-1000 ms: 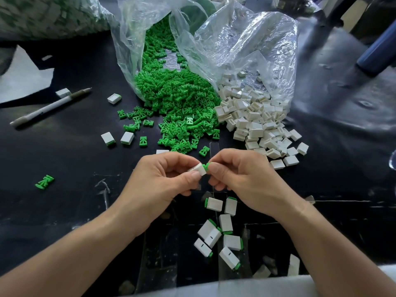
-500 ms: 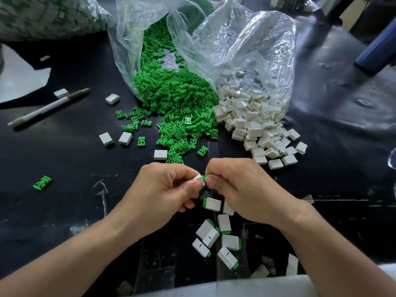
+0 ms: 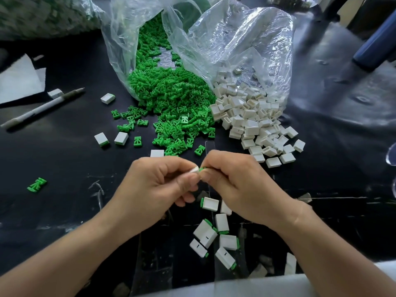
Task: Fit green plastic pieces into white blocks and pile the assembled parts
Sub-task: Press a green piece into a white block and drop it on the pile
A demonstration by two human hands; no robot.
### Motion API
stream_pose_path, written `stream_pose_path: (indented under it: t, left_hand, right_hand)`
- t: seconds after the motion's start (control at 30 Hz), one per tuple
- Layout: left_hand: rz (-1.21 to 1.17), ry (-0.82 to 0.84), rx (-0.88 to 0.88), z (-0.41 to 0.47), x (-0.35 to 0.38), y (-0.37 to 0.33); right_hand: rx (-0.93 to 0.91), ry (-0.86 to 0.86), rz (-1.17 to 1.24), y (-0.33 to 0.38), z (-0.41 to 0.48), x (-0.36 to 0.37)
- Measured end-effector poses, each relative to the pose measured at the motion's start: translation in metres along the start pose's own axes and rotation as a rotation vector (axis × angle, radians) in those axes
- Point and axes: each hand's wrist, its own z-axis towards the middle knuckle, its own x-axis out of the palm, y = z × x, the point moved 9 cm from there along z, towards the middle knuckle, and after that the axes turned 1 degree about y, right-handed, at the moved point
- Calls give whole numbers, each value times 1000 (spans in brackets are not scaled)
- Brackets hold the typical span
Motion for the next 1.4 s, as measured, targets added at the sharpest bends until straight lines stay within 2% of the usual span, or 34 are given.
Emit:
stream_pose_path:
  t: [0.1, 0.27, 0.4, 0.57, 0.7, 0.9, 1.4]
  left_hand:
    - [-68, 3, -21, 0, 1, 1]
    - [-209, -69, 6, 0, -4, 0]
    - [-216, -96, 107, 1, -8, -8]
    - [-328, -85, 57, 3, -6, -2]
    - [-366, -75, 41, 3, -4, -2]
    - [-378, 10, 64, 0, 6, -10]
    - [-329, -21, -57, 1, 0, 7]
  right_hand:
    - [53, -34, 143, -8, 0, -1]
    - [290, -7, 586, -30, -1, 4]
    - [381, 141, 890, -27, -2, 19]
    - [388, 348, 1123, -8, -6, 41]
    - [405, 389, 1193, -5, -6, 46]
    - [419, 294, 1172, -11, -7, 46]
    - [402, 320, 1122, -12, -6, 44]
